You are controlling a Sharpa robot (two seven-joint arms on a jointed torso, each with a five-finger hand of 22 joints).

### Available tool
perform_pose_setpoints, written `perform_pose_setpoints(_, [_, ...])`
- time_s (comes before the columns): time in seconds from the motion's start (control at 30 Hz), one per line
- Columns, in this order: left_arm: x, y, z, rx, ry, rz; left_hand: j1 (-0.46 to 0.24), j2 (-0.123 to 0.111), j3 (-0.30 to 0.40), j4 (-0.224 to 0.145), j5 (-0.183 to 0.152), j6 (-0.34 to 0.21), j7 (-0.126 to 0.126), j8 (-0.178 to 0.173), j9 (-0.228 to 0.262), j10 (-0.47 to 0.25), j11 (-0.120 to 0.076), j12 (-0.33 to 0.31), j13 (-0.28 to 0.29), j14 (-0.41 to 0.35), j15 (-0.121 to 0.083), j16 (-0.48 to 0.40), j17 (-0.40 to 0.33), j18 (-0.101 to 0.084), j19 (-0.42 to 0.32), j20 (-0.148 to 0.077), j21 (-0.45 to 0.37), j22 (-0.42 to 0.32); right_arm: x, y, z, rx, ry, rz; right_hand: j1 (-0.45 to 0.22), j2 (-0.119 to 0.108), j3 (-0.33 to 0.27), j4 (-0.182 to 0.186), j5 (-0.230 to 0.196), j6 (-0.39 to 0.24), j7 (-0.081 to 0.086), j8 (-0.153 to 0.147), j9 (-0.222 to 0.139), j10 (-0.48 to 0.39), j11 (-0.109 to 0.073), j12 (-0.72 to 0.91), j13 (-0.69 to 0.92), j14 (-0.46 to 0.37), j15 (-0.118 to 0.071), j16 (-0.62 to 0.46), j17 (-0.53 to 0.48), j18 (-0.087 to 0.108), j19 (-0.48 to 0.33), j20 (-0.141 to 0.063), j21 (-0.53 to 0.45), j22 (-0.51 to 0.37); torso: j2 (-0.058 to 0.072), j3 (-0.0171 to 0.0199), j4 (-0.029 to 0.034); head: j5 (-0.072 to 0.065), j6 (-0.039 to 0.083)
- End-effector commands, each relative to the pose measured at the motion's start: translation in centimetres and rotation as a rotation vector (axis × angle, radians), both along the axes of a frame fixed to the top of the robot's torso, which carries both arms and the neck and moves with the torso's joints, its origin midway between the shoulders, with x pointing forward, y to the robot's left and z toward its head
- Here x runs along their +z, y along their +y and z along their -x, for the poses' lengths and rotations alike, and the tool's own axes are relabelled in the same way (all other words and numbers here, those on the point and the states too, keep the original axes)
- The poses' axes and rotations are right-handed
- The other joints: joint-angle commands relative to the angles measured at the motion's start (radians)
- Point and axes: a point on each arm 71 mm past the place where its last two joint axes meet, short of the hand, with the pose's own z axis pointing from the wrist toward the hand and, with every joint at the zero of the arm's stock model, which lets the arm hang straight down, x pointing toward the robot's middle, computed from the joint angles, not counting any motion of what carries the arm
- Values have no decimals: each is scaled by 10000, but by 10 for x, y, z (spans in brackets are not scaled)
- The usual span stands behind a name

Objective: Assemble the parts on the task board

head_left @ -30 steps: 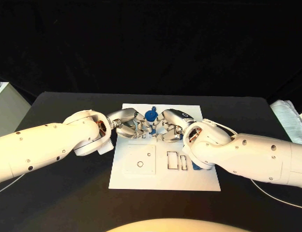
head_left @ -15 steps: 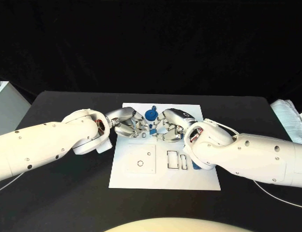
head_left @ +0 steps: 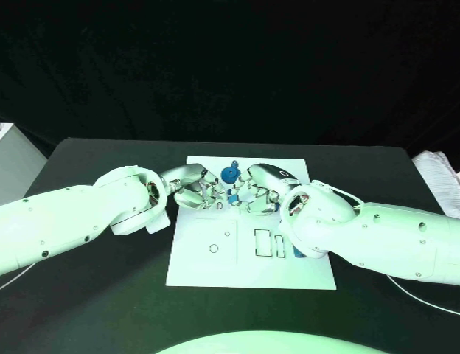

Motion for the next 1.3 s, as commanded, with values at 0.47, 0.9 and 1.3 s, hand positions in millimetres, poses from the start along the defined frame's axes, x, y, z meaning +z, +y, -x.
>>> perform_pose_setpoints(0.47, [-1,-4,1,-120,170,112,-102,20,65,-1,-29,84,-13,-39,-10,50,10,49,16,165,32,69,293,-57,80,7,44,21,3,4,2,143,-227,9,-26,-8,72,-37,23,74,-35,35,139,606,-100,39,2133,1059,-94,37,2635,-143,1046,-49,45,2635,3,-4,1,11,-16])
perform_pose_setpoints(0.9, [-2,-6,0,-127,192,123,-113,16,76,-7,-31,82,-12,-50,-15,47,9,51,20,169,32,76,304,-60,88,8,53,37,6,9,5,313,-401,-142,-19,-9,84,-54,23,75,-35,42,143,627,-101,67,2157,1059,-96,37,2635,-143,1046,-51,45,2635,-1,-4,4,19,-28])
perform_pose_setpoints(1.3, [-3,-8,0,-154,228,170,-113,16,76,-7,-31,82,-12,-50,-15,47,9,51,20,169,32,76,304,-60,88,8,53,37,6,10,5,358,-427,-137,-26,0,94,-57,22,84,-36,52,148,662,-101,115,2197,1059,-98,37,2635,-143,1046,-53,45,2635,1,-3,-4,17,-39])
